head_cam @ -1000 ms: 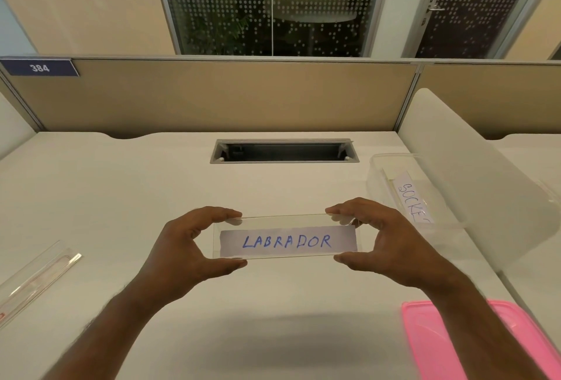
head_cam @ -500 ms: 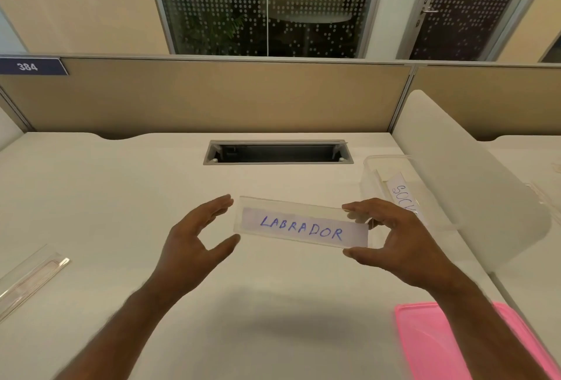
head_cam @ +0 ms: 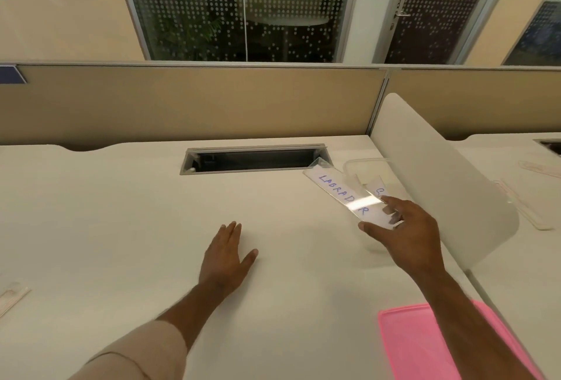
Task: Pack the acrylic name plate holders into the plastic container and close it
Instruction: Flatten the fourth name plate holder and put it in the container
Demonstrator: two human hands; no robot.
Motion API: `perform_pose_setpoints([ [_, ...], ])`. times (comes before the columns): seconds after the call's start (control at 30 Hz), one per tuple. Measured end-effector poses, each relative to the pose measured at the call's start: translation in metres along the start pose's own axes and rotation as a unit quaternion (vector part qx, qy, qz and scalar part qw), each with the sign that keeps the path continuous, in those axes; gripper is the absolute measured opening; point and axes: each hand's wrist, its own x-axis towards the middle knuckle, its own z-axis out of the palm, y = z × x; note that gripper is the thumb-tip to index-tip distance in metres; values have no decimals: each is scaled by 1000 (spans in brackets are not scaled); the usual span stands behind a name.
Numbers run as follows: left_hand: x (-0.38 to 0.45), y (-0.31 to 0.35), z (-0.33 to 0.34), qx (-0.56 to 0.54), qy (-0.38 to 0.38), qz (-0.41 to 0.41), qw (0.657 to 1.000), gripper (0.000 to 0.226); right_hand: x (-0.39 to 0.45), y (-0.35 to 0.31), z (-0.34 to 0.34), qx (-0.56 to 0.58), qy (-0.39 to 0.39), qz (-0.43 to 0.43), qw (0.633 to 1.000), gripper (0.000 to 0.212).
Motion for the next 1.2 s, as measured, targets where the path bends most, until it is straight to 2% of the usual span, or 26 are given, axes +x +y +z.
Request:
perform_pose_setpoints([
  [0.2, 8, 2, 24, 40, -4, 1, 999, 81, 27, 30, -11, -54, 66, 71, 994, 67],
  [0.47, 12, 0, 32, 82, -3, 0, 997, 84, 63, 66, -23, -219, 88, 77, 969, 68],
  [0.6, 13, 0, 34, 93, -2, -4, 996, 84, 70, 79, -13, -277, 60, 47, 958, 62],
  [0.7, 14, 1, 35, 94, -4, -7, 996, 84, 75, 81, -3, -299, 37, 56, 952, 57],
  [0.8, 14, 0, 37, 95, -5, -10, 995, 85, 81, 80, 8, -318, -3, 102, 943, 63],
  [0.97, 15, -2, 39, 88, 0, -11, 996, 88, 97, 81, 15, -319, -109, 227, 914, 77],
  [1.03, 15, -2, 39, 88, 1, -11, 996, 88, 102, 83, 16, -322, -149, 247, 902, 79],
  [1.2, 14, -2, 38, 85, 2, -11, 996, 88, 106, 85, 20, -346, -209, 265, 875, 60],
])
